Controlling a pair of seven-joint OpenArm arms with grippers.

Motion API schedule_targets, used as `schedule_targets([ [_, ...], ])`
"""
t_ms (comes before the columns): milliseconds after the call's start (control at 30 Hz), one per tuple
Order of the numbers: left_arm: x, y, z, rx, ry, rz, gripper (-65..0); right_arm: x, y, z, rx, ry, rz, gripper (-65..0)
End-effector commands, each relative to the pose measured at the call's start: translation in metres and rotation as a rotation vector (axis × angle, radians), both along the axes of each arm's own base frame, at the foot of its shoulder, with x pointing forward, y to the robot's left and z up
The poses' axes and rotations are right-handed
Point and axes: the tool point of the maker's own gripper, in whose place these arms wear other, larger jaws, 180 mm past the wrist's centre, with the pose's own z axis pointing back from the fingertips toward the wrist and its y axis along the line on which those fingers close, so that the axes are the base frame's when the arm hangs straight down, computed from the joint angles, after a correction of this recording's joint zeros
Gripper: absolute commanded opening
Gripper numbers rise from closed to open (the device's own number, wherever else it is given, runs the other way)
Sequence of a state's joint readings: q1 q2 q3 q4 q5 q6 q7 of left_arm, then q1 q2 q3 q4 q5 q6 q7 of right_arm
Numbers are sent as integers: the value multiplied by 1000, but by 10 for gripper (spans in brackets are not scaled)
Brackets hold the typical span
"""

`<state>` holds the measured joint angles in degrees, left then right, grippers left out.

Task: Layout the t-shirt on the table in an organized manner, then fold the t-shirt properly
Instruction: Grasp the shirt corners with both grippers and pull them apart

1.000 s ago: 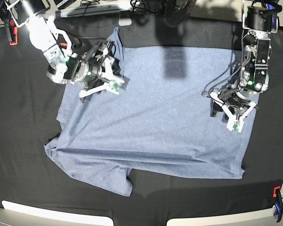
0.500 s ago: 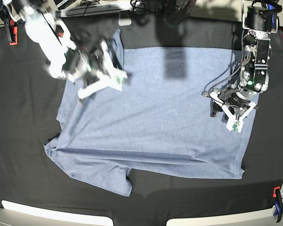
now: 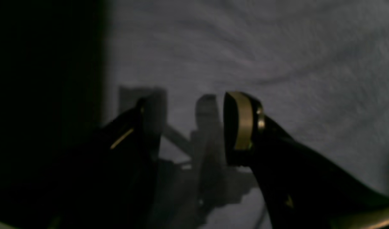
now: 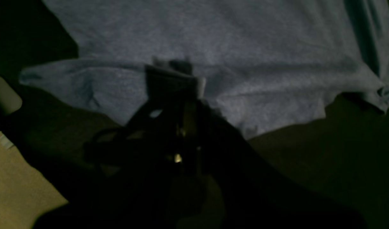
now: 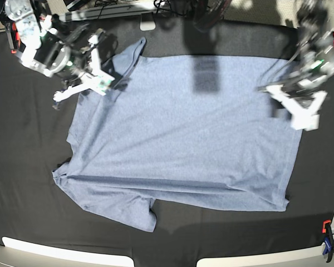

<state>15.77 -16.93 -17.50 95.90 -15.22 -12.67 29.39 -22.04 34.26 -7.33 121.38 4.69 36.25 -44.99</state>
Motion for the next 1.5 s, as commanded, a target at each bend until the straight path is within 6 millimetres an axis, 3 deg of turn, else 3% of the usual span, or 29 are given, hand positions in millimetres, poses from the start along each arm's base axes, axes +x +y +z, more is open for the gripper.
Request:
schedule_targets([
  [0,-5,13,6,11,-16,31,-371,4,2,9,15,-31,13,-650],
  [133,-36,58,2,39,17,154,-370,5,3,10,21,-35,15,-650],
  [300,-66,79,-5,17,69,224,-370,5,3,10,21,-36,15,-650],
  [433,-78,73,-16,-1,143,204,-350,5,3,10,21,-35,15,-650],
  [667,-73,56,-13,-108,121,166,-349,5,3,10,21,-35,15,-650],
  [833,-78,42,-23,-147,139,147,-366,5,3,10,21,-35,15,-650],
  [933,-86,35,-38,-185,169,172,-426,5,3,10,21,-35,15,-650],
  [1033,-94,37,-48,-196,199,187,-606,5,3,10,21,-35,15,-650],
  [1067,-94,39,-48,-190,200,190,-650,4,3,10,20,-33,15,-650],
  [1100,-94,40,-47,-188,198,192,-650,3,4,10,21,-32,17,-650],
  [1367,-106,58,-46,-172,230,239,-650,-41,7,28,-19,-2,49,-650],
  [1467,-114,65,-46,-162,236,251,-650,-61,-12,26,-69,47,3,-650],
])
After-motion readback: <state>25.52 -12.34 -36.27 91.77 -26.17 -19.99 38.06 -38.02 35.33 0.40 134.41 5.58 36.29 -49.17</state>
